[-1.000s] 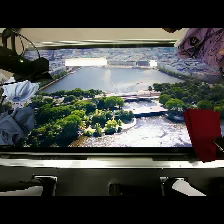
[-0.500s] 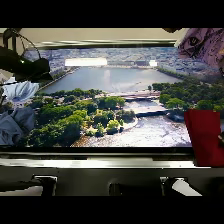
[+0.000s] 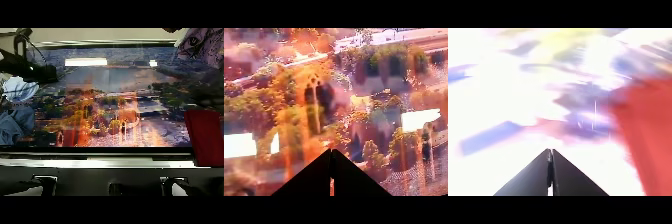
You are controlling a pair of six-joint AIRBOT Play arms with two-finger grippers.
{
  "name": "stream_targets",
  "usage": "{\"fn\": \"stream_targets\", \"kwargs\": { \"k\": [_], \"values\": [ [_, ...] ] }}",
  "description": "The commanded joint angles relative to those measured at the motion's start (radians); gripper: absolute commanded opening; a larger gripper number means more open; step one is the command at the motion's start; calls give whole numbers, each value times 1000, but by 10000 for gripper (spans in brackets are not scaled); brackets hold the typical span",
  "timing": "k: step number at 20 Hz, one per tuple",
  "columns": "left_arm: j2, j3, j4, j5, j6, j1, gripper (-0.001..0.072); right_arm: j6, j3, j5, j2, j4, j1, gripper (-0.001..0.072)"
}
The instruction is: Fold the clothes and pants, and hang the long-sleeved shirts on hangers.
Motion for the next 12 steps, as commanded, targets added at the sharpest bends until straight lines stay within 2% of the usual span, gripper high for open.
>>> {"fn": "stream_targets", "kwargs": {
  "k": [1, 6, 12],
  "values": [
    [126, -244, 9, 194, 43, -27, 20, -43, 8, -57, 33, 12, 261, 31],
    [276, -427, 46, 320, 43, -31, 20, -44, 8, -51, 71, 12, 426, 31],
    [294, -453, 68, 317, 43, -31, 22, -43, 8, -46, 71, 19, 433, 54]
  ]
}}
